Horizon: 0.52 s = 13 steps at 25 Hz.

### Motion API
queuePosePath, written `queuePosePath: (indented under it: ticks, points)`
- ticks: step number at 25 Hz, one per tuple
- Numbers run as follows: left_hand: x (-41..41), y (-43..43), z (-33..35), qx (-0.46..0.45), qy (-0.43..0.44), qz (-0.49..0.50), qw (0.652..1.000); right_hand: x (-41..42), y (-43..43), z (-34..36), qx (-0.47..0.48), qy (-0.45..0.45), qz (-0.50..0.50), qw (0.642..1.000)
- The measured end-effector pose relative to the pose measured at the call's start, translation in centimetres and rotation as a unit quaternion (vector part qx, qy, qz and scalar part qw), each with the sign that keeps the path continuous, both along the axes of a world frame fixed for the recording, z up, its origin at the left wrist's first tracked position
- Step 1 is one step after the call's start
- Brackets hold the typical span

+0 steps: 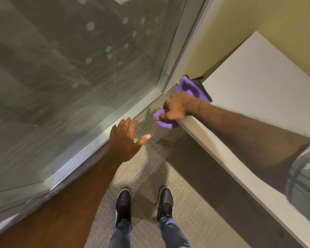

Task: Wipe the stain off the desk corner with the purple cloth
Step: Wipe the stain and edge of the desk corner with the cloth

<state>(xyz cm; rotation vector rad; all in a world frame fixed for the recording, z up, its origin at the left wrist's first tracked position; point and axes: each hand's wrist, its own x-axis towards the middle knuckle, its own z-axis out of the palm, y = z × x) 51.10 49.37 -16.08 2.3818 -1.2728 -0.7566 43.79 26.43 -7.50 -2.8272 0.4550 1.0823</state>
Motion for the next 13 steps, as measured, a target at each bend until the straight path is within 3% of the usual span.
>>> queuePosePath:
  ticks: [7, 13]
  points:
    - [1.0, 1.1, -0.4, -0.009, -0.02, 0.008, 1.0, -7.5, 2.7, -2.0, 0.018, -0.239, 0.123, 0.963]
    - [1.4, 2.4, -0.5, -0.006, -0.028, 0.012, 1.0, -5.7, 3.6, -2.0, -0.077, -0.192, 0.095, 0.974]
